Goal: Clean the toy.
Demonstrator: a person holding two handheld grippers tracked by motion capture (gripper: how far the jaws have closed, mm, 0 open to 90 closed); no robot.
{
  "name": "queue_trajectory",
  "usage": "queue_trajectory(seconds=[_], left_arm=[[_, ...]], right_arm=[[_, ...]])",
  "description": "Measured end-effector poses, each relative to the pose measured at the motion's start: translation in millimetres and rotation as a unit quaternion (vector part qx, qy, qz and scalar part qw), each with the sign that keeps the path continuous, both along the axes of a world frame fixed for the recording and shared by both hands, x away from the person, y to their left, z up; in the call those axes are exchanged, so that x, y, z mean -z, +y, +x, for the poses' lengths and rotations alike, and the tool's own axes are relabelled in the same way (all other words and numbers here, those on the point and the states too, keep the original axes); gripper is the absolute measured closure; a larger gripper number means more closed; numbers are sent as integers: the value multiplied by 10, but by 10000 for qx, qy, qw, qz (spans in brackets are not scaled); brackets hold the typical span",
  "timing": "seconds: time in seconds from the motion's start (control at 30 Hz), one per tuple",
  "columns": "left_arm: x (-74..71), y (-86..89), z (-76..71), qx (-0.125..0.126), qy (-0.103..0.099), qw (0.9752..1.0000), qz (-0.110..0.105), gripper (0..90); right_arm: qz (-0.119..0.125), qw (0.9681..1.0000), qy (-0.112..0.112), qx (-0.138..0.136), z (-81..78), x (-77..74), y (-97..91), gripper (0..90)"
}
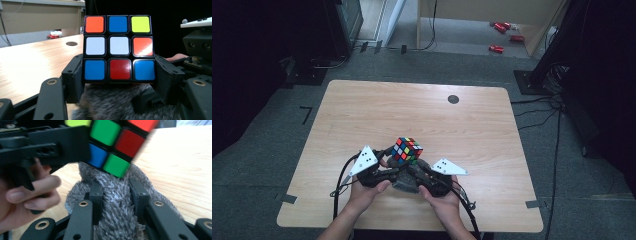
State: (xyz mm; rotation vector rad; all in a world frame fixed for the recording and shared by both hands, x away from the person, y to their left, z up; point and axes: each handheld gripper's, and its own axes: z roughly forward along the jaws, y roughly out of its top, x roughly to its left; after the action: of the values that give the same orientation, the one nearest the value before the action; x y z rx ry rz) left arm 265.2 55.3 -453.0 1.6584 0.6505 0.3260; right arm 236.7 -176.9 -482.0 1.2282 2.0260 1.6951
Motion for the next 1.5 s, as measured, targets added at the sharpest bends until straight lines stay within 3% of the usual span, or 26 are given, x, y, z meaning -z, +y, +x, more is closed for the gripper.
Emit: queue_trajectory(seconds=[0.17, 0.33, 0.43, 0.63, 0.7, 0.77, 1.03, 1.23, 1.37, 1.5], left_arm=[[-5, 0, 1, 46, 80, 9999, -78, 357], [9, -57, -22, 105, 71, 9999, 26, 357], [-3, -21, -6, 66, 79, 9999, -27, 357], [-7, 117, 59, -143, 96, 9998, -22, 357], [1, 150, 83, -176, 125, 9998, -26, 357], [6, 166, 98, -192, 160, 9997, -13, 357], [43, 138, 112, -157, 221, 9996, 125, 357], [78, 91, 111, -91, 284, 9993, 233, 357], [83, 95, 121, -97, 329, 9991, 236, 357], [80, 112, 133, -114, 355, 9991, 224, 357]], right_arm=[[-84, 9999, -4, 131, 15, 30, -25, 689], [-80, 10000, 36, -6, 7, 48, 11, 687], [-80, 10000, 12, 37, 16, 37, -14, 688], [-243, 9987, 0, 447, 71, 42, -199, 688], [-356, 9973, -74, 639, 105, 31, -294, 685], [-672, 9940, -124, 860, 159, 32, -398, 678], [-822, 9859, 85, 1457, 304, 156, -767, 679], [-1153, 9845, 284, 1292, 350, 268, -743, 660], [-1086, 9862, 388, 1188, 372, 293, -749, 585], [-1061, 9876, 314, 1114, 374, 278, -767, 459]])
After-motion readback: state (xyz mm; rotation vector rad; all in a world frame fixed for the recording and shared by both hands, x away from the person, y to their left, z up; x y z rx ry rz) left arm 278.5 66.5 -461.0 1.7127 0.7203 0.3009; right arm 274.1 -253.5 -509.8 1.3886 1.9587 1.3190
